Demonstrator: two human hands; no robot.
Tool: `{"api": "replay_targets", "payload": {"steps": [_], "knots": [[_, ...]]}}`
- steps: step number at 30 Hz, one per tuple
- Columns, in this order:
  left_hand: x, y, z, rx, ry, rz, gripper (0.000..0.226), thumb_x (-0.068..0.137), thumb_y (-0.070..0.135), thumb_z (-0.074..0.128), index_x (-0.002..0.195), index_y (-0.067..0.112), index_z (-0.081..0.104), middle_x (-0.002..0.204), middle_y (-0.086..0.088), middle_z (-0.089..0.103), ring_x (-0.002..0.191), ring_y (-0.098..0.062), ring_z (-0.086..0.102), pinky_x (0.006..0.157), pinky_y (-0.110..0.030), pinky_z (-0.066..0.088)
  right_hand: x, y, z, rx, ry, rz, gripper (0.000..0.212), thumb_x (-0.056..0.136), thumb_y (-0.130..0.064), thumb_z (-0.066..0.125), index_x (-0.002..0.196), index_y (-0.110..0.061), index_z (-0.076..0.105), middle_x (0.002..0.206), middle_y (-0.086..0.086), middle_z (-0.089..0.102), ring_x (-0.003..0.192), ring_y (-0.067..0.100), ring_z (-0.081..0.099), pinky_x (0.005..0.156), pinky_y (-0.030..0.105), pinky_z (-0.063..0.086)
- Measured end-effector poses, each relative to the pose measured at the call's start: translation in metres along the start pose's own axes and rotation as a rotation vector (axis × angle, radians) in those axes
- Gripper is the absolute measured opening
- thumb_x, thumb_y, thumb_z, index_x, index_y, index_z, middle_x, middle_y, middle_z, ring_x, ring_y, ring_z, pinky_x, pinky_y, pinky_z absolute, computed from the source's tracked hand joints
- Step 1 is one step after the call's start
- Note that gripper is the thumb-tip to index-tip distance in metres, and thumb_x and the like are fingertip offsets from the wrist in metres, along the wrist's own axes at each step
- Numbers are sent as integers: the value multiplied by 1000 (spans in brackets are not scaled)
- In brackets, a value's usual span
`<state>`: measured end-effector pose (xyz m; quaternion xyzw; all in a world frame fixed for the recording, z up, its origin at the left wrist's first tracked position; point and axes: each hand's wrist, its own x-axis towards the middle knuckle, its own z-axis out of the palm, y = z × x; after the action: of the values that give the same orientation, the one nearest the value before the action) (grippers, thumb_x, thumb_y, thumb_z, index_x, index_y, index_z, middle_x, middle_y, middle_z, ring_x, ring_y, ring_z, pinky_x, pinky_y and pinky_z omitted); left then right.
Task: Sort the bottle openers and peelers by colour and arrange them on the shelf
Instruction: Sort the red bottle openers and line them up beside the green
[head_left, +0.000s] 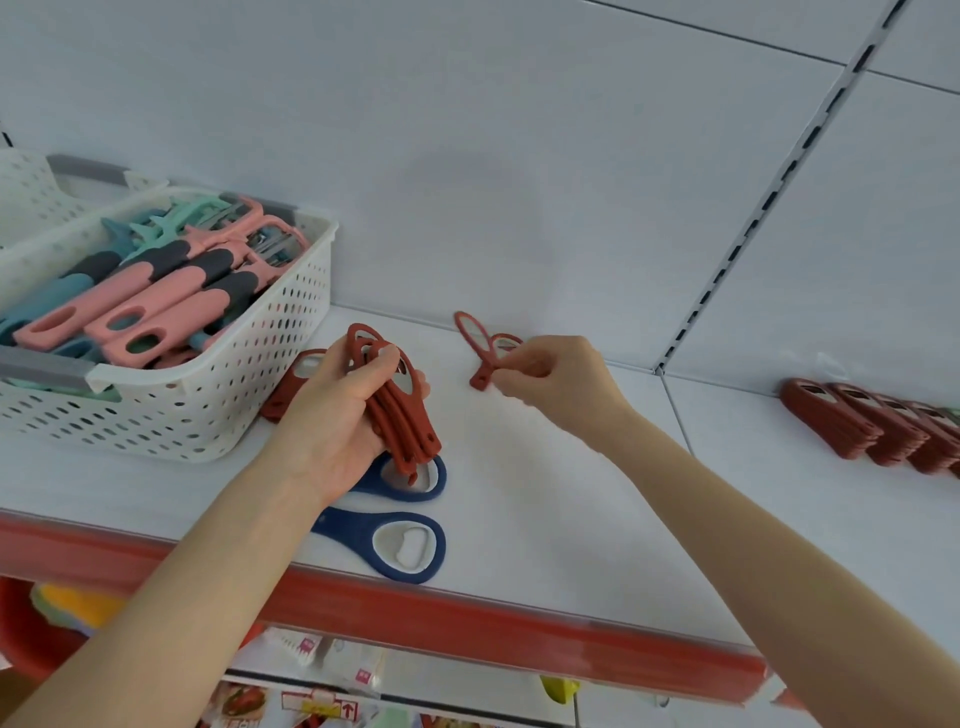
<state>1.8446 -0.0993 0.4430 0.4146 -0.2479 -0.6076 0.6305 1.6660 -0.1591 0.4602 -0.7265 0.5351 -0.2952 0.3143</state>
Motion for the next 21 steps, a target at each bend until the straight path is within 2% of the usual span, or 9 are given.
{"api": "replay_targets", "payload": {"steps": [2, 4, 6, 8, 11, 13, 15, 18, 21], "knots": [[1, -1, 2, -14, -19, 20, 12, 89, 21, 55, 99, 15, 52, 99, -10, 57, 90, -23, 63, 71, -39, 54, -15, -17, 7, 61, -58, -87, 3, 77, -13, 69, 77, -15, 72, 67, -6, 62, 64, 10, 56, 63, 26, 46], [1, -1, 2, 8, -62, 20, 20, 85, 24, 58, 100, 14, 51, 92, -11, 58, 84, -24, 63, 63, -43, 55, -26, -28, 16, 37, -146, -165, 6, 79, -12, 69, 83, -10, 72, 73, -5, 65, 70, 8, 60, 70, 24, 49], [1, 0, 1, 40, -75, 12, 17, 88, 17, 57, 104, 15, 51, 94, -15, 59, 83, -26, 63, 65, -48, 55, -30, -30, 21, 2, -233, -204, 5, 81, -13, 67, 84, -10, 71, 77, -4, 67, 72, 7, 61, 73, 21, 49], [1, 0, 0, 36, -39, 15, 13, 91, 10, 53, 103, 13, 52, 99, -16, 60, 86, -25, 65, 68, -47, 55, -22, -26, 22, -43, -197, -201, 10, 84, -15, 64, 81, -7, 70, 72, -6, 63, 67, 6, 56, 67, 18, 46], [1, -1, -2, 24, -3, 17, 15, 91, 7, 51, 103, 15, 55, 104, -15, 62, 91, -24, 68, 64, -40, 56, 8, -10, 22, -222, -17, -67, 30, 87, -26, 58, 75, 2, 61, 67, 0, 58, 59, 12, 45, 59, 25, 39], [1, -2, -2, 30, -2, 10, 18, 91, 6, 51, 106, 16, 55, 104, -15, 64, 93, -24, 68, 65, -39, 55, 26, -2, 24, -378, 13, 53, 34, 86, -38, 56, 79, -5, 54, 76, 4, 60, 66, 19, 49, 61, 29, 38], [0, -2, -2, 35, -7, 17, 18, 90, 6, 52, 104, 16, 55, 100, -15, 65, 94, -25, 67, 65, -37, 55, 36, 4, 29, -511, 15, 155, 40, 84, -47, 57, 95, -9, 50, 86, 4, 55, 81, 25, 53, 64, 31, 37], [-1, 0, -2, 25, -19, 37, 17, 88, 3, 53, 99, 16, 54, 87, -10, 66, 91, -25, 67, 63, -37, 54, 40, 8, 29, -555, 19, 202, 39, 84, -36, 58, 109, -8, 47, 93, 6, 52, 93, 29, 53, 67, 31, 36], [-1, 0, -3, 9, -5, 48, 15, 89, 4, 53, 95, 18, 54, 82, -6, 66, 87, -23, 67, 68, -39, 54, 39, 9, 20, -537, -32, 240, 21, 82, -19, 58, 99, -10, 48, 89, 5, 50, 84, 25, 49, 66, 29, 36]]}}
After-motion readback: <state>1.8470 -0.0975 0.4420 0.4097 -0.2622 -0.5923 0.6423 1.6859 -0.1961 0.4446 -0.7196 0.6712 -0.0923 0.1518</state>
